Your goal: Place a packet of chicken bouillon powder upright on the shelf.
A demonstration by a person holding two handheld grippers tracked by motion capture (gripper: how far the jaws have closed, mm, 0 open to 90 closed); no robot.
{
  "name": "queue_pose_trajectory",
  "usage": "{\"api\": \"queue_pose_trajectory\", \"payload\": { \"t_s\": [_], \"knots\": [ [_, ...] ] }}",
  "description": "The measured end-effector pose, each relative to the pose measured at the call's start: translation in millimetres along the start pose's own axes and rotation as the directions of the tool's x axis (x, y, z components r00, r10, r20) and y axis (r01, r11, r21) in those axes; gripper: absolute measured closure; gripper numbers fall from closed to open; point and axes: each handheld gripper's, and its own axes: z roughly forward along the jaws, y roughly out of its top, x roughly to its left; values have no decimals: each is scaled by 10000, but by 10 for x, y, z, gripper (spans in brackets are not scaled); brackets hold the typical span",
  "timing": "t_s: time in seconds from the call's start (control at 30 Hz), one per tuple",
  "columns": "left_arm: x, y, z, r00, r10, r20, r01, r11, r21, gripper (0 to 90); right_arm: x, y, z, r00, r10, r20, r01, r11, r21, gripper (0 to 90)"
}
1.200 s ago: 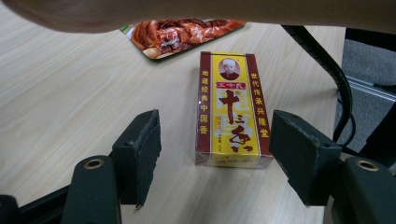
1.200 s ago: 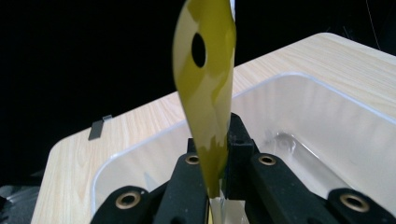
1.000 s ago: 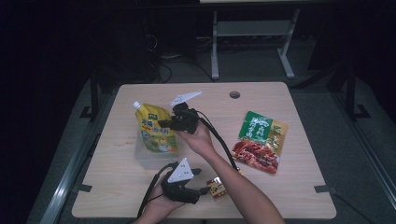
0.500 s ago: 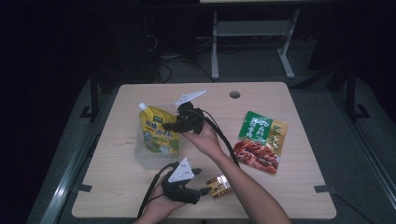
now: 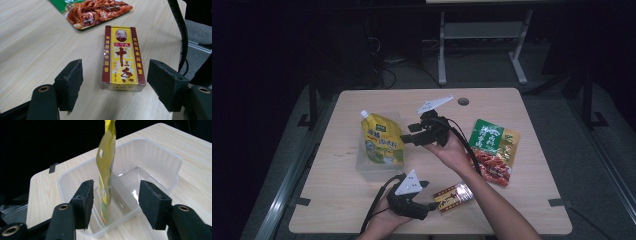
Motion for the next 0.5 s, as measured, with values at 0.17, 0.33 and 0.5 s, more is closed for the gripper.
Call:
{"api": "queue_pose_trajectory", "payload": {
  "t_s": [0.17,0.33,0.5],
  "knots": [
    [-10,10,19,9999,72,92,-72,9999,78,269,-4,-82,-127,9999,143,-14,-143,9998,-126,436],
    [-47,36,75,9998,76,199,-78,9999,100,259,-41,-236,-324,9991,342,235,-340,9994,-77,423],
    [-87,46,145,9994,257,214,-266,9988,412,239,-69,-367,-451,9973,485,544,-487,9988,32,412]
  ]
}}
